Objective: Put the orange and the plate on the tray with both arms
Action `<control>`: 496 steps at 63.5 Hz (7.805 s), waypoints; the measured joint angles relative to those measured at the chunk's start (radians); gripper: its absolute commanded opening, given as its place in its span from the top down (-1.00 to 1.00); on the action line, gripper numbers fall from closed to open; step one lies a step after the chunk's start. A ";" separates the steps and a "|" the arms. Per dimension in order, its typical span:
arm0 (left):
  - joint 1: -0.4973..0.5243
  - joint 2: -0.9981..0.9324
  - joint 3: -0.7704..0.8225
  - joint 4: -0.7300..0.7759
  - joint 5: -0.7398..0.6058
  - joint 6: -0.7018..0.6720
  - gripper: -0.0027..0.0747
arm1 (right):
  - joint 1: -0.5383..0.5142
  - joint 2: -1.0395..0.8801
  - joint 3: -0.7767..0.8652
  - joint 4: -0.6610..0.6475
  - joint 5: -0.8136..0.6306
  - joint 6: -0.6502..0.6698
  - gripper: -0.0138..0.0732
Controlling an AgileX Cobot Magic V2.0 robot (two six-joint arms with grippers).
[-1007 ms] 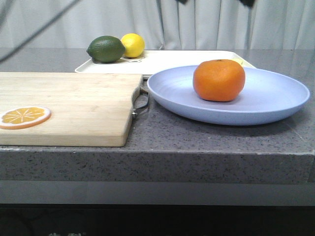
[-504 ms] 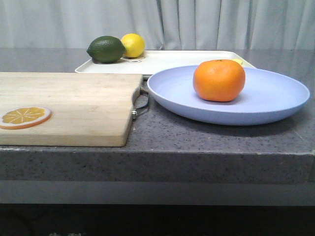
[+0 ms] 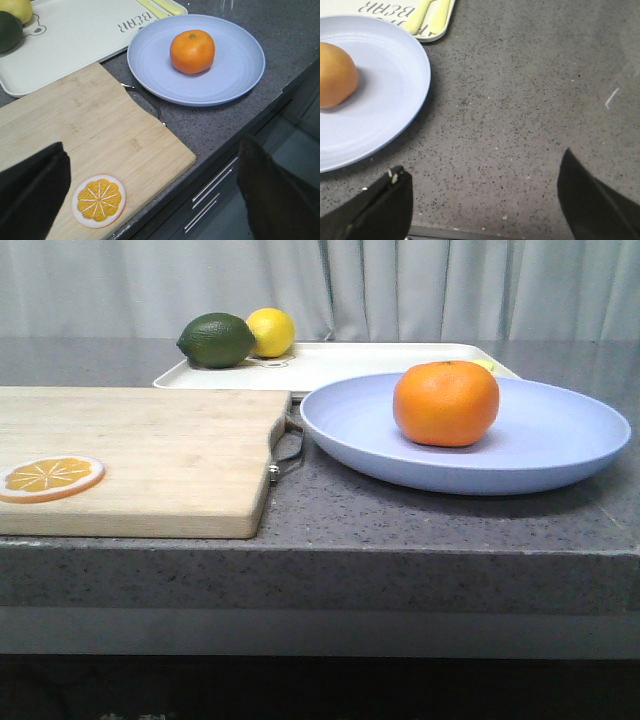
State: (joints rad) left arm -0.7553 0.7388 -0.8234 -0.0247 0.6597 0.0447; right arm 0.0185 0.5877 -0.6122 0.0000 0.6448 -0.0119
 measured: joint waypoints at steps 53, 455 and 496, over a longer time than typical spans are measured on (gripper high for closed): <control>0.000 0.000 0.001 0.000 0.000 0.000 -0.76 | -0.004 0.668 -0.495 0.204 0.447 -0.039 -0.67; 0.000 0.000 0.001 -0.003 0.003 0.000 -0.76 | 0.153 0.369 -0.434 0.050 0.273 -0.013 -0.12; 0.000 0.000 0.001 -0.003 0.003 0.000 -0.76 | 0.153 -0.146 -0.102 -0.021 0.207 -0.015 -0.12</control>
State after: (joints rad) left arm -0.7553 0.7388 -0.8221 -0.0280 0.6631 0.0447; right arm 0.1713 0.4412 -0.7145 -0.0213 0.8517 -0.0265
